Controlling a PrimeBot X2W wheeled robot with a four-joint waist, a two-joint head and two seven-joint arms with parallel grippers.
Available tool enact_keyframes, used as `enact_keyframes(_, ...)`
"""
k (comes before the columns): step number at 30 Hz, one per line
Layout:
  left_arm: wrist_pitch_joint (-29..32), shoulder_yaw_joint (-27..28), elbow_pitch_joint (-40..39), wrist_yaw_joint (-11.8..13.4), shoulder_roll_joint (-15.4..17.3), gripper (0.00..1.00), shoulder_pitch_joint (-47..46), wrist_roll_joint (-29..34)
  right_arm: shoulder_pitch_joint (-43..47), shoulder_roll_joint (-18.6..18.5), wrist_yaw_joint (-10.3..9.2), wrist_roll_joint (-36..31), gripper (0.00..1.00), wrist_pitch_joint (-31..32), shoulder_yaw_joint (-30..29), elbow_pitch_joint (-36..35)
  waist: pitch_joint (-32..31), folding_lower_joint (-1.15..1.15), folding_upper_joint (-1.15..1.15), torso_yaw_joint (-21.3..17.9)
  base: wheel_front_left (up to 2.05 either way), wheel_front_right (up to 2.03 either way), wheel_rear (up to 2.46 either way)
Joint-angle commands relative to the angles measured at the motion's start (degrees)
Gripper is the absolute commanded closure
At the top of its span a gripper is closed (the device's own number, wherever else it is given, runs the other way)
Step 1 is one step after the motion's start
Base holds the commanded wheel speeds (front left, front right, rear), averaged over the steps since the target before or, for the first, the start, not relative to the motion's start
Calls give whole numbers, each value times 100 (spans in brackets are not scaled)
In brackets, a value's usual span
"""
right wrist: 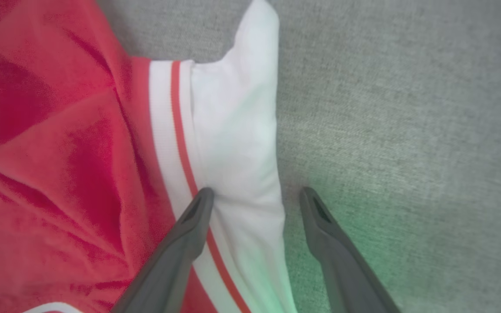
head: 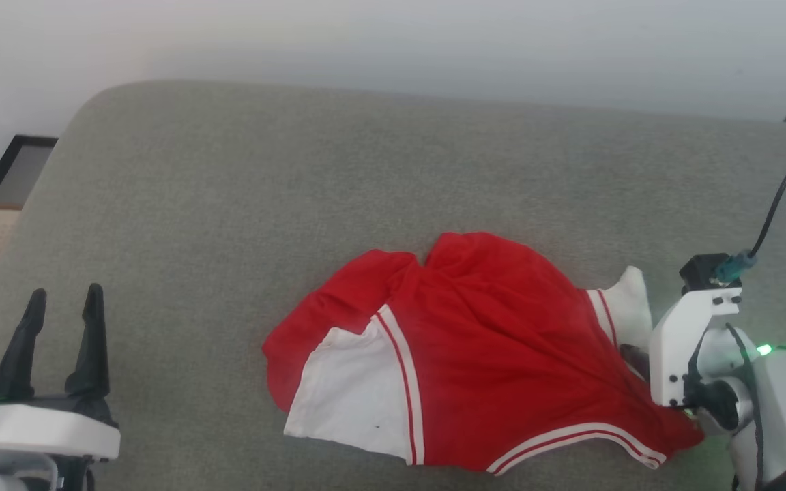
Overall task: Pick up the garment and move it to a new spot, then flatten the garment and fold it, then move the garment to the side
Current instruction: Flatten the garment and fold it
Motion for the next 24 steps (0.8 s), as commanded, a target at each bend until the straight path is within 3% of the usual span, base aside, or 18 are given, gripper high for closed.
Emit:
enact_keyframes(1,-25,-20,33,-46,-31,0,-126,31,-90,-3,3,38,0,67,34,190,99,0,0,104,0,0,0)
enact_keyframes(3,-25,-52,73,-72,-52,0,-190,64,-96,-25,2,-10,0,110,131,434,138,0,0,160,0,0,0)
enact_keyframes(4,-25,-65,91,-77,-64,0,-222,72,-109,-18,2,19,58,121,197,539,151,0,0,181,0,0,0)
enact_keyframes(5,-25,-72,114,-93,-71,0,-246,74,-132,-29,3,53,100,94,283,613,160,0,0,201,0,0,0)
enact_keyframes(14,-25,28,217,-154,-124,0,-254,130,-671,-329,-2,81,100,-580,251,765,117,0,0,171,0,0,0)
enact_keyframes(24,-25,-20,222,-200,-132,0,-242,194,-1302,-758,-2,-647,100,-1138,-563,1405,40,0,0,128,0,0,0)
